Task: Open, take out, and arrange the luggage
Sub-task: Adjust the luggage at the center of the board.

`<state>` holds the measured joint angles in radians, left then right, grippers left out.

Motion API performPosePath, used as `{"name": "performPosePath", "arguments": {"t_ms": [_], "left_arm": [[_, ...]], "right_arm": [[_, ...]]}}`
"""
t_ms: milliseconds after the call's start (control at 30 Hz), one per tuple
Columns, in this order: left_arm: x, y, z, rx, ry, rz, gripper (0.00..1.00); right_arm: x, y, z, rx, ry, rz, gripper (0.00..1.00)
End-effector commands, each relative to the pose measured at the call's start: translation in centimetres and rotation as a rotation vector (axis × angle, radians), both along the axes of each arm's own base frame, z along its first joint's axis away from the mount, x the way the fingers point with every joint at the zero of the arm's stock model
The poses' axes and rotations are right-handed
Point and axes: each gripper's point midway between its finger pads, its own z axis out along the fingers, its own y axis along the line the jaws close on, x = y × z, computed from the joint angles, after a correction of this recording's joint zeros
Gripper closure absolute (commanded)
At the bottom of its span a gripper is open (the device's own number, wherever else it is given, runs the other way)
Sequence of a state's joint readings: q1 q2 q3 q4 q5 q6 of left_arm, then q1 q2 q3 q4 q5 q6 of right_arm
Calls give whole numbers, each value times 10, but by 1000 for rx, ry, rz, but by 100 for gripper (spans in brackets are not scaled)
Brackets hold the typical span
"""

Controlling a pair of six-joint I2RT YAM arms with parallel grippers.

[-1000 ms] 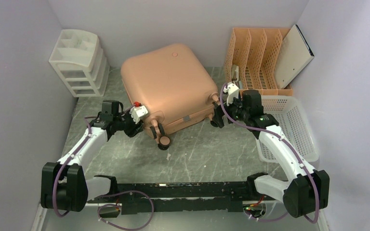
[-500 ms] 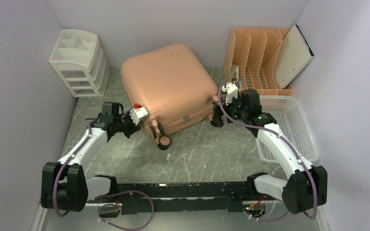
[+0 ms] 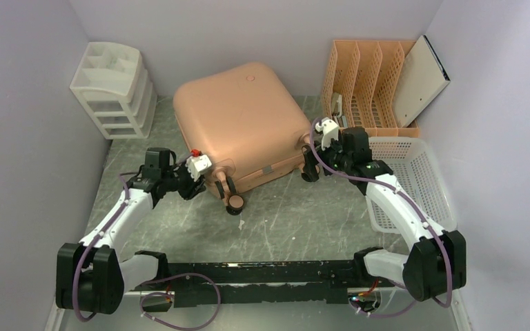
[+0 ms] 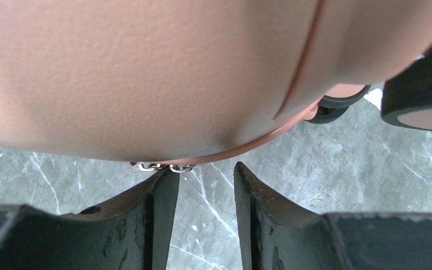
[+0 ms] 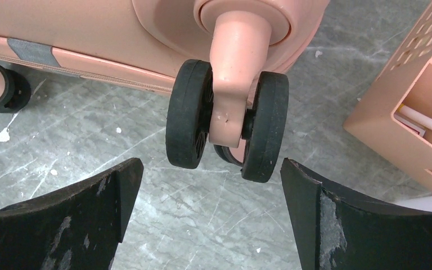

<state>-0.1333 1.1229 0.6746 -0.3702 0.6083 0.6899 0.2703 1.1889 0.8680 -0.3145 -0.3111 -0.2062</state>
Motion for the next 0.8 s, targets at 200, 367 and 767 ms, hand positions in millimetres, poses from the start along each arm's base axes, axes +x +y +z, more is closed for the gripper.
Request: {"name": "performPosePath", "arguments": {"t_ms": [200, 367, 767], "left_arm": [[23, -18, 8, -122, -16, 25, 72], [25, -18, 10, -130, -22, 33, 95], [-23, -35, 11, -145, 33, -191, 95]], "right_arm": [[6, -1, 16, 14, -83, -21, 0], [11, -3, 13, 7, -81, -35, 0], [50, 2, 19, 1, -105, -74, 1]]}}
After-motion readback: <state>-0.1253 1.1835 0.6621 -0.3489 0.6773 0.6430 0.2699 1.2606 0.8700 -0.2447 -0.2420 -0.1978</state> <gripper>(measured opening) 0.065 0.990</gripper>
